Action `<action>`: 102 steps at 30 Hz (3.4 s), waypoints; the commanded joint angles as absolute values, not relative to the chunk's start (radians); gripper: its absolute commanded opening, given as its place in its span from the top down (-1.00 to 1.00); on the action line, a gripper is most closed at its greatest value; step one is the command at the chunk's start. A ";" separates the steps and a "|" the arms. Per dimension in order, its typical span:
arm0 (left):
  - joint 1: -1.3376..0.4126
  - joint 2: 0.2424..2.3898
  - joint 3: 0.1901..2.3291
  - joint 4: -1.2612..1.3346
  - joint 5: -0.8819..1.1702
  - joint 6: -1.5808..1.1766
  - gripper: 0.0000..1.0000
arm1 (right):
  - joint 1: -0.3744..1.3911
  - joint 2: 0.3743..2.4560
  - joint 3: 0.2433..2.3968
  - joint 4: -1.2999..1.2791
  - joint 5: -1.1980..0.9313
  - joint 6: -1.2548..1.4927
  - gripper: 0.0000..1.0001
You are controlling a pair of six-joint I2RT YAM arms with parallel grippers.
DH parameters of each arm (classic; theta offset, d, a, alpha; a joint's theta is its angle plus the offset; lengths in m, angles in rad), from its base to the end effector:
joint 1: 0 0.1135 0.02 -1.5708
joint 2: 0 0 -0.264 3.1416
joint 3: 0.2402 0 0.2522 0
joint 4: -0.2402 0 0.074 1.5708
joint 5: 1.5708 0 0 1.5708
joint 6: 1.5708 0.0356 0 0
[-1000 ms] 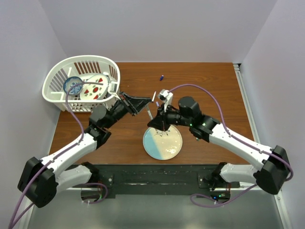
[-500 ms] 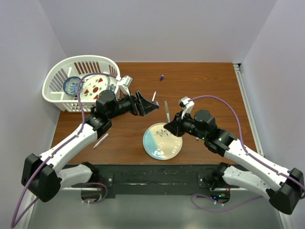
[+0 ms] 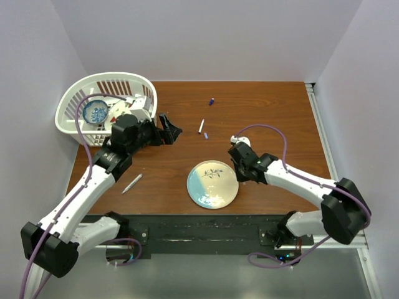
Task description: Insert the pens into the pen caps
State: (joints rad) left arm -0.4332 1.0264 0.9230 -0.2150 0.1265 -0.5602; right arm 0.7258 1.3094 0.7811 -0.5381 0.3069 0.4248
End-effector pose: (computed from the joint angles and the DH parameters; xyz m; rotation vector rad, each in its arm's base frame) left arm 0.2132 -0.1035 0.3395 -0.0348 1.9661 -0.7864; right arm 0.1909 0.1551 0.2024 -0.2825 2.5427 0.0267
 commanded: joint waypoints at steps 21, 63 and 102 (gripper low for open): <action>-0.430 0.842 0.807 -0.206 -0.017 -0.354 -0.96 | 0.686 1.552 0.876 -0.591 0.362 0.405 0.39; -0.564 2.233 1.971 -0.480 -0.090 -0.202 0.01 | 0.686 0.825 0.773 -0.442 0.055 0.463 -0.28; -0.508 1.896 1.577 -0.258 0.059 -0.235 1.00 | 0.684 0.815 0.773 -0.157 0.083 0.647 -0.15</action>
